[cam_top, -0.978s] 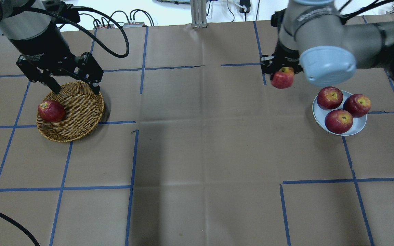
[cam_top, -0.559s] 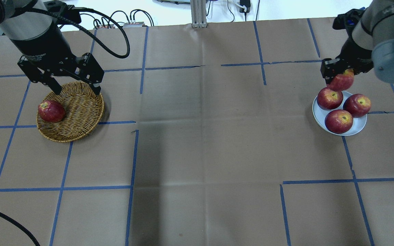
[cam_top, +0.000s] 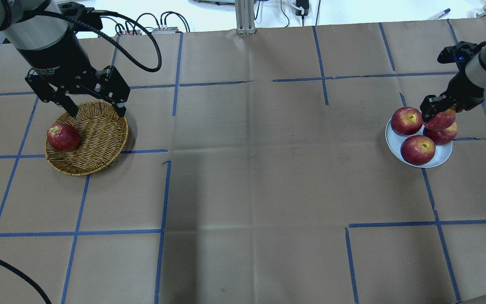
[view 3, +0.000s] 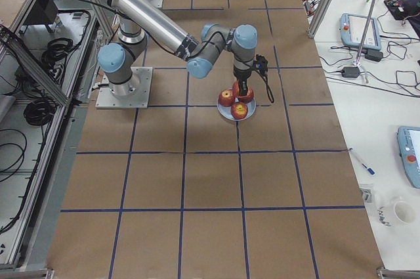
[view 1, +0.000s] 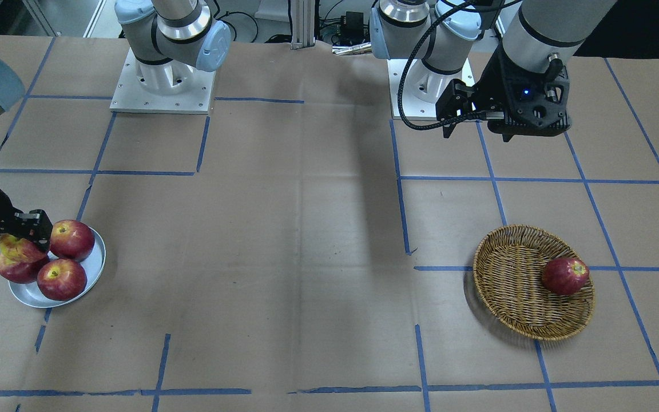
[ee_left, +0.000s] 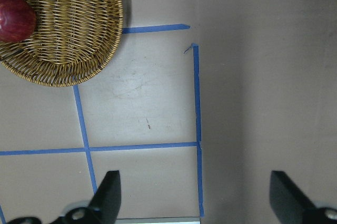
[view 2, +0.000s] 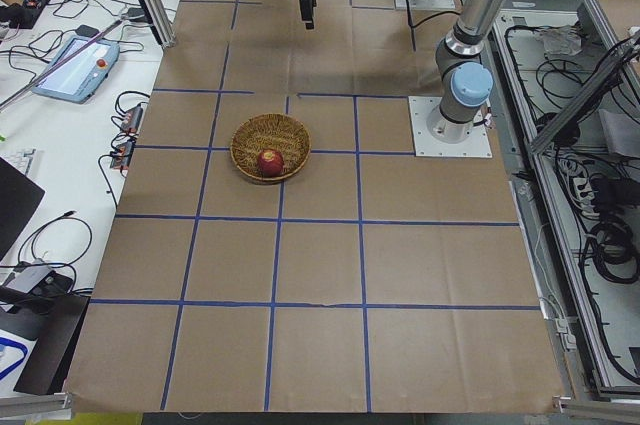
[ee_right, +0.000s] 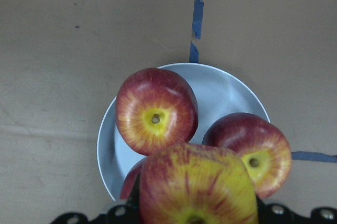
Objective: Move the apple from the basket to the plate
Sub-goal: 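Open the right gripper to release the apple and lift away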
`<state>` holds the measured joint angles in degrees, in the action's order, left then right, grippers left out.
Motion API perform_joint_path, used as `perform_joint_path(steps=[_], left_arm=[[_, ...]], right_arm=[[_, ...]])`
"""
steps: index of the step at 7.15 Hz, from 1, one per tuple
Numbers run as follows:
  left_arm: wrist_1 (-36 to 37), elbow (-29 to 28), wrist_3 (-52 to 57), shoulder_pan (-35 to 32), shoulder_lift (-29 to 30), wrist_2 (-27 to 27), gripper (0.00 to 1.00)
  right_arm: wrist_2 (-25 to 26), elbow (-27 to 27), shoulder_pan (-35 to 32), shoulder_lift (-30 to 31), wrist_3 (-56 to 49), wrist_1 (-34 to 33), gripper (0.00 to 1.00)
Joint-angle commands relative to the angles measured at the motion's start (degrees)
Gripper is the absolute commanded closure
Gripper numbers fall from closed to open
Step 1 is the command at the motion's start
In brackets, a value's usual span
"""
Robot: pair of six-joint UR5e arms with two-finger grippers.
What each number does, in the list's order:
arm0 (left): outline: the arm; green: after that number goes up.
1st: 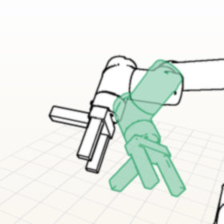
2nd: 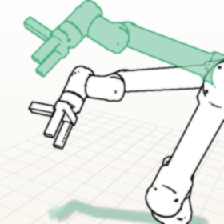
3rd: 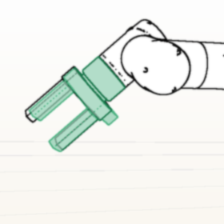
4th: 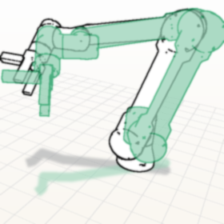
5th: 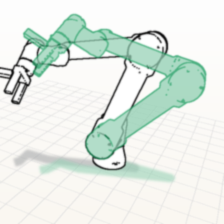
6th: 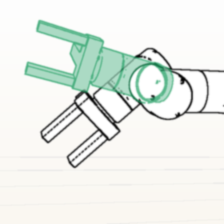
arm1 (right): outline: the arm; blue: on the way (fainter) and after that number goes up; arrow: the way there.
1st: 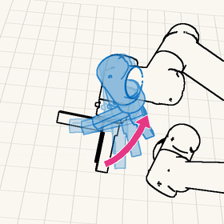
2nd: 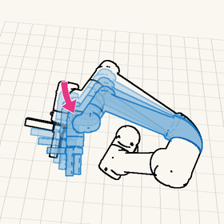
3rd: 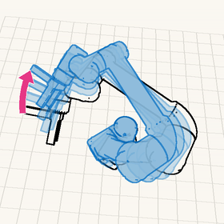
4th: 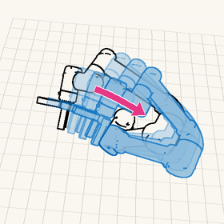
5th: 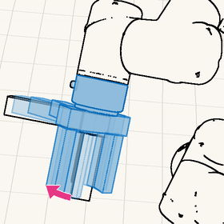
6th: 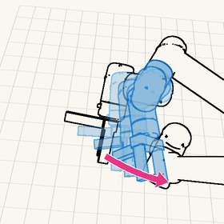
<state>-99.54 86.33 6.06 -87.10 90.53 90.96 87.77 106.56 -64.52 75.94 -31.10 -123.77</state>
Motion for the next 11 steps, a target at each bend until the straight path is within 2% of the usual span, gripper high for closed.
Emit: perform_joint_path(steps=[1,2,3,5,6,9,11], left_arm=[[0.4,0.0,0.0,0.0,0.2,0.0,0.01],[0.3,0.0,0.0,0.0,0.2,0.0,0.01],[0.4,0.0,0.0,0.0,0.4,-0.1,0.01],[0.4,0.0,0.0,0.0,0.4,-0.1,0.01],[0.4,0.0,0.0,0.0,0.5,-0.2,0.01],[0.4,0.0,0.0,0.0,0.5,-0.2,0.01],[0.5,-0.6,-0.7,0.0,1.1,-0.3,0.01]], right_arm=[[0.2,1.1,0.2,-0.4,-0.2,-1.4,0.62],[0.5,1.2,0.2,-0.4,-0.3,-1.5,0.59],[0.3,0.9,0.2,-1.5,-0.6,-1.6,0.03],[0.2,-0.4,0.1,-0.7,0.2,-1.7,0.00],[0.1,-2.7,-0.3,0.2,0.2,-0.8,0.00],[0.1,-11.2,-4.8,7.2,5.8,17.4,0.00],[0.7,-12.3,-12.9,13.3,20.2,27.7,0.00]])
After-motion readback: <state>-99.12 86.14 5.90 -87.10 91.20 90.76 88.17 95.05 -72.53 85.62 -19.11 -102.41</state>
